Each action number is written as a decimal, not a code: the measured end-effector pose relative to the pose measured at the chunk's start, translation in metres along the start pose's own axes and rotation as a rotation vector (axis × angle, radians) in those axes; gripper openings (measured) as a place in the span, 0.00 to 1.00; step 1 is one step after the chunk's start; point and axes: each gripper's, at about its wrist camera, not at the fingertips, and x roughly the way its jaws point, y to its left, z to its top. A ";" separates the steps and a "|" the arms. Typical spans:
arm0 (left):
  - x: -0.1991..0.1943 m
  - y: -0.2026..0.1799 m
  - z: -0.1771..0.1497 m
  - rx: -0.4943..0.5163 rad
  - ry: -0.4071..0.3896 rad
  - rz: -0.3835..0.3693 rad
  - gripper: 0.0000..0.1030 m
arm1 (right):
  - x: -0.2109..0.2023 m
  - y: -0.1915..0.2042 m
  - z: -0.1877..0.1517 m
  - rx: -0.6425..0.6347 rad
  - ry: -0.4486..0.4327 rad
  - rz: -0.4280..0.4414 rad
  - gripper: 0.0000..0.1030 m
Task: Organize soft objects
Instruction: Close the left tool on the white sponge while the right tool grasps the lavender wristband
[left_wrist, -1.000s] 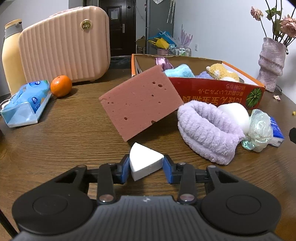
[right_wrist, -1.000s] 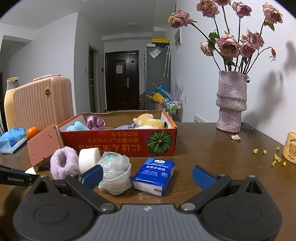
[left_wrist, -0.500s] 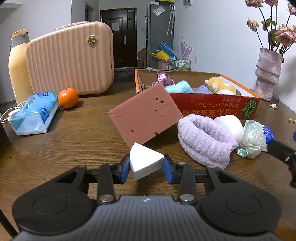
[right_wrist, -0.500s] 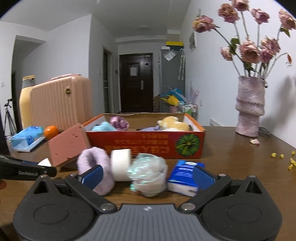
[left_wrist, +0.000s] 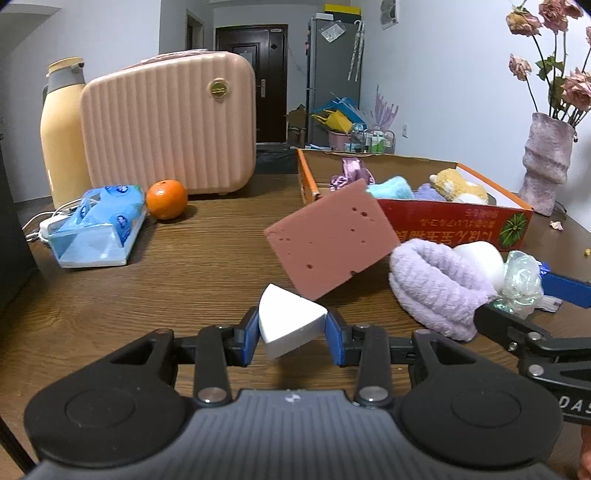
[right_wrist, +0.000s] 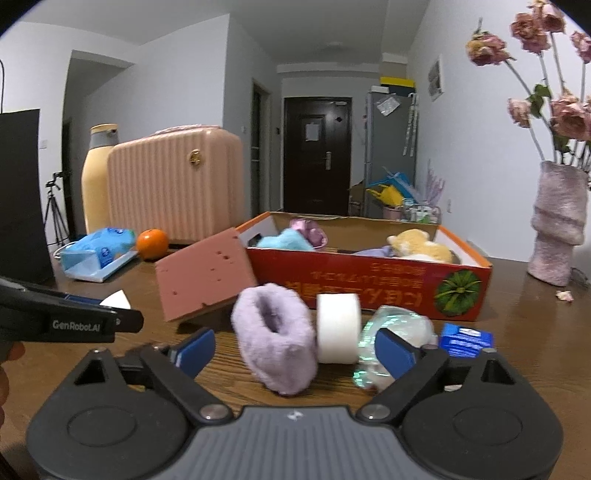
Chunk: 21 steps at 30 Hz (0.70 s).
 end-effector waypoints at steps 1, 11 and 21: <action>0.000 0.002 0.000 -0.003 -0.001 0.002 0.37 | 0.002 0.002 0.000 0.002 0.006 0.009 0.84; -0.002 0.020 0.000 -0.013 -0.011 0.011 0.37 | 0.028 0.007 0.004 0.027 0.069 0.038 0.76; -0.005 0.034 0.001 -0.017 -0.027 0.002 0.37 | 0.051 0.009 0.009 0.061 0.111 0.058 0.66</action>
